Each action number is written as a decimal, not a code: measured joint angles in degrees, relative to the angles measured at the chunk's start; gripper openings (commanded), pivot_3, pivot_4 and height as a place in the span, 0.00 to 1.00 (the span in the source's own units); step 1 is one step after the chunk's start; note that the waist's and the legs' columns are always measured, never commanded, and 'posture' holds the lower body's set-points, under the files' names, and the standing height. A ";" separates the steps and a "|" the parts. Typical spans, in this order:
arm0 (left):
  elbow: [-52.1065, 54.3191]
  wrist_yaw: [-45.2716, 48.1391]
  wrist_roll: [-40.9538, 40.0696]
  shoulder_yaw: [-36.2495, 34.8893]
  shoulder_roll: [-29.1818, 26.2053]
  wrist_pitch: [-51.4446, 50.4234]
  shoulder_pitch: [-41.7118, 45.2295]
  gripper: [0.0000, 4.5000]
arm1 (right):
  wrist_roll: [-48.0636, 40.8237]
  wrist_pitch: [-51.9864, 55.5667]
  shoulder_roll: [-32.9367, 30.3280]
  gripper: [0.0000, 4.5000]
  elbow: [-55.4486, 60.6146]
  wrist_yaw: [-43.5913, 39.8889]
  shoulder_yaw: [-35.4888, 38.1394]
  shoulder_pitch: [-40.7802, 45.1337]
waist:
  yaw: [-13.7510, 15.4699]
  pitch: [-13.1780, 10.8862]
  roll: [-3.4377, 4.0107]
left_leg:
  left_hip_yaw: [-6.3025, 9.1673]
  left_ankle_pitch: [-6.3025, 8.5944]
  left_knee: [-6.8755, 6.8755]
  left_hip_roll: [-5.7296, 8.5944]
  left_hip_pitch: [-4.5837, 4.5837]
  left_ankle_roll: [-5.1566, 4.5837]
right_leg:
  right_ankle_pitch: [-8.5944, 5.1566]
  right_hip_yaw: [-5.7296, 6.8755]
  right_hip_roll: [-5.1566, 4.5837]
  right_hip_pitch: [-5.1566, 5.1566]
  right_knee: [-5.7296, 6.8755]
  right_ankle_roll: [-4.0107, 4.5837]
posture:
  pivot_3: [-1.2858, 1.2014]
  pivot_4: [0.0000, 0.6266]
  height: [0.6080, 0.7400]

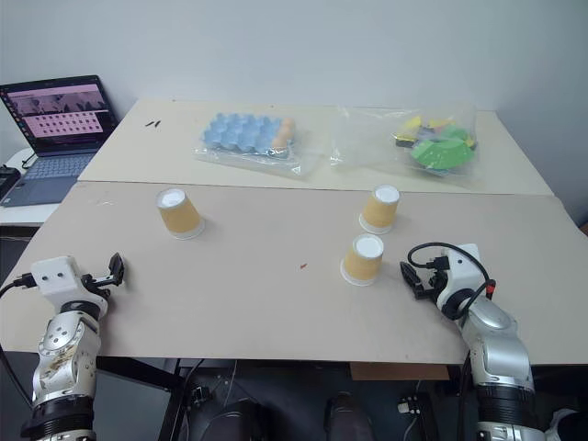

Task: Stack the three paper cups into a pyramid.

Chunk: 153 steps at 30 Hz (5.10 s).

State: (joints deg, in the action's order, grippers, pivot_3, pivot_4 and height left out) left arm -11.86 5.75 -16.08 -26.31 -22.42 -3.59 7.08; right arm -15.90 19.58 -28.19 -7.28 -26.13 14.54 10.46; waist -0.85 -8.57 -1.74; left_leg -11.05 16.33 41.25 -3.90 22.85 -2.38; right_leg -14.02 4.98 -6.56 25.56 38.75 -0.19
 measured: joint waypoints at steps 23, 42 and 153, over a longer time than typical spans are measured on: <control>34.94 39.94 -10.15 25.52 -14.97 -16.20 -6.61 0.97 | -6.74 8.26 -20.80 1.00 5.21 -35.80 -9.58 8.04 | -0.18 0.09 0.52 | 0.12 0.09 -0.35 -0.01 -0.37 -0.15 | 0.02 0.10 0.03 -0.53 -0.68 0.01 | 0.52 0.24 0.75; 37.54 37.64 -9.88 25.00 -14.91 -18.07 -7.83 0.97 | -2.27 6.24 -12.92 1.00 3.12 -35.05 -18.10 18.00 | 0.66 0.08 0.52 | 0.26 0.09 -0.32 0.03 -0.05 -0.14 | -0.01 0.37 -0.01 -0.41 -0.78 -0.03 | 0.52 0.24 0.75; 40.13 35.06 -6.56 24.31 -13.96 -21.88 -9.72 1.00 | 1.34 3.53 -0.63 0.64 -0.27 -33.29 -27.66 30.54 | 0.00 0.07 0.66 | 0.74 -0.07 -0.36 0.08 0.17 0.03 | 0.00 0.66 0.02 -0.33 -0.74 0.02 | 0.52 0.24 0.75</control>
State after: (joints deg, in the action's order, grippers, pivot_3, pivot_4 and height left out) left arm 28.27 40.81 -22.64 -2.00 -36.38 -25.47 -2.64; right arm -14.56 23.11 -28.83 -7.55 -59.43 -13.12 41.01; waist -0.84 -8.50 -1.08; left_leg -10.31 16.26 40.89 -3.83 23.01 -2.34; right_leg -14.02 5.63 -6.54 25.22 38.01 -0.17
